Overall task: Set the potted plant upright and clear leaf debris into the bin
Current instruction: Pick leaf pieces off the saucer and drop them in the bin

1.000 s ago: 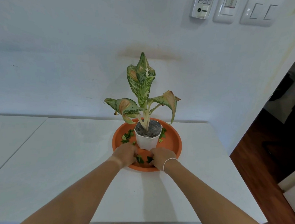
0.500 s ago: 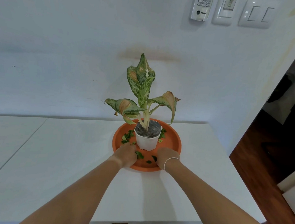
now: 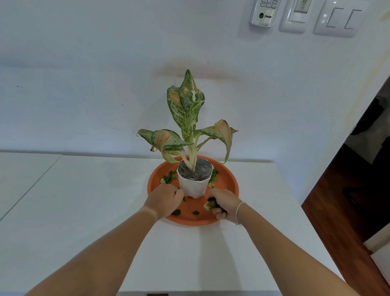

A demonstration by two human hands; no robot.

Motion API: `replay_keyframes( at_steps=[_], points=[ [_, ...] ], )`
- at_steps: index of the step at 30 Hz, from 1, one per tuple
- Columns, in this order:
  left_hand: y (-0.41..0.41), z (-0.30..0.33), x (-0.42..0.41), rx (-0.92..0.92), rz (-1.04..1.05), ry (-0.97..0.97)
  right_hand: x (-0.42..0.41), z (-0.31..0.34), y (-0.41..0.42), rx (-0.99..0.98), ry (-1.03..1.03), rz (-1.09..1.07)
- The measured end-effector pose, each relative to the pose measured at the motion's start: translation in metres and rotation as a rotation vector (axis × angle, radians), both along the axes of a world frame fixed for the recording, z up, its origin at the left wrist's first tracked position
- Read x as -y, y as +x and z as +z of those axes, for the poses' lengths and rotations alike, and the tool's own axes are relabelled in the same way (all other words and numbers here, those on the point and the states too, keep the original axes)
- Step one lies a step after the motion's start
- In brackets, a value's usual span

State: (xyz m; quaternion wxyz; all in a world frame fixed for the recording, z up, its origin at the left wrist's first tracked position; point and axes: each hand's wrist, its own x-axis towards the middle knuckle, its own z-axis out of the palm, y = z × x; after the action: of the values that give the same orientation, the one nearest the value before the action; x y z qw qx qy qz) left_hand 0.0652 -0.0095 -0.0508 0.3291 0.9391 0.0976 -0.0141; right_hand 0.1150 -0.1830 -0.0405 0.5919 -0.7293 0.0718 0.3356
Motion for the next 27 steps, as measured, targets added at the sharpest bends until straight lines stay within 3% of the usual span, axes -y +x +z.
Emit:
replay_keyframes(
  at_steps=[8, 12, 16, 27],
  points=[
    [0.004, 0.002, -0.009, -0.022, 0.083, -0.134, 0.000, 0.001, -0.003, 0.019, -0.016, 0.034],
    [0.007, 0.003, -0.015, -0.043, 0.069, -0.079, -0.009, 0.004, -0.002, 0.155, -0.265, 0.124],
    [0.005, 0.002, -0.018, -0.059, 0.023, -0.029, -0.016, -0.006, 0.000, 0.467, -0.517, 0.360],
    [0.001, 0.004, -0.010, -0.243, -0.119, 0.306, -0.029, -0.013, -0.013, 0.735, -0.916, 0.674]
  ],
)
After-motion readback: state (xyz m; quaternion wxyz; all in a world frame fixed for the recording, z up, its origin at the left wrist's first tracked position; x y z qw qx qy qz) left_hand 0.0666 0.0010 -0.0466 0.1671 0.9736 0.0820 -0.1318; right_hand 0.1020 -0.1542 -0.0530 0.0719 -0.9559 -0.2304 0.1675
